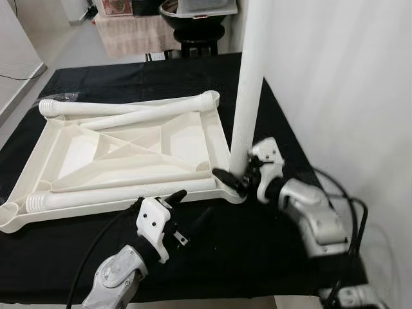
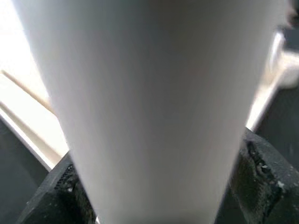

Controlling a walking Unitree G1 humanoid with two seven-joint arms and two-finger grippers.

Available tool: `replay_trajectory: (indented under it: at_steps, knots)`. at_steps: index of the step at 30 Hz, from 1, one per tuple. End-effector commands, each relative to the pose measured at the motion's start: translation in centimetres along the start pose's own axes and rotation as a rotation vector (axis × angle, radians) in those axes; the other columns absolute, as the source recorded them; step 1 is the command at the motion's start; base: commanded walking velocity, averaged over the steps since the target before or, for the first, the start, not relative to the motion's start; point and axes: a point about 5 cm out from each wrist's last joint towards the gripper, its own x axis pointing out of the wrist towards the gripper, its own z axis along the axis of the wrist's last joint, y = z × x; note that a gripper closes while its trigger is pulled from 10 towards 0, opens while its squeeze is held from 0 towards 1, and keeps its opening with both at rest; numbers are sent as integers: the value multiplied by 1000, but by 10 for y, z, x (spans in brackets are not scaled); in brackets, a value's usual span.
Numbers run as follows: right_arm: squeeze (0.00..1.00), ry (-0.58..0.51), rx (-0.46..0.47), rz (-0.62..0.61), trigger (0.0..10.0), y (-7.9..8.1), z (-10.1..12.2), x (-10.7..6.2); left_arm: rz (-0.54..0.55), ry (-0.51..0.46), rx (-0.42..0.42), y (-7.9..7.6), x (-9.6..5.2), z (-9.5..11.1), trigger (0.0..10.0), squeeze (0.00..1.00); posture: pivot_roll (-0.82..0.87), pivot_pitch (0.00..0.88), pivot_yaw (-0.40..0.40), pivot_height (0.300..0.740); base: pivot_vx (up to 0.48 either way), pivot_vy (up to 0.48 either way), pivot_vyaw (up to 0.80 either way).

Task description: Building children table

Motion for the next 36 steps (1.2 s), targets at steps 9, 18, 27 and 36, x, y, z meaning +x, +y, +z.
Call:
replay_trajectory:
  at_steps: [9, 18, 27, 36]
  knots:
    - [0, 53, 25, 322, 0, -7, -6, 20, 2, 28, -10, -4, -4, -5, 10000, 0, -28, 166, 32, 740, 0, 0, 0]
    - [0, 59, 12, 174, 0, -23, -16, 12, 2, 24, -15, -6, -4, -4, 10000, 0, -43, 184, 25, 740, 0, 0, 0]
    - [0, 67, 115, -538, 0, 8, -48, -6, 5, 22, -10, -3, -4, -3, 10000, 0, -53, 200, 18, 740, 0, 0, 0]
    - [0, 117, 118, -430, 0, 34, -53, 6, 13, 20, -14, -1, -2, -4, 10000, 0, -63, 190, 17, 740, 0, 0, 0]
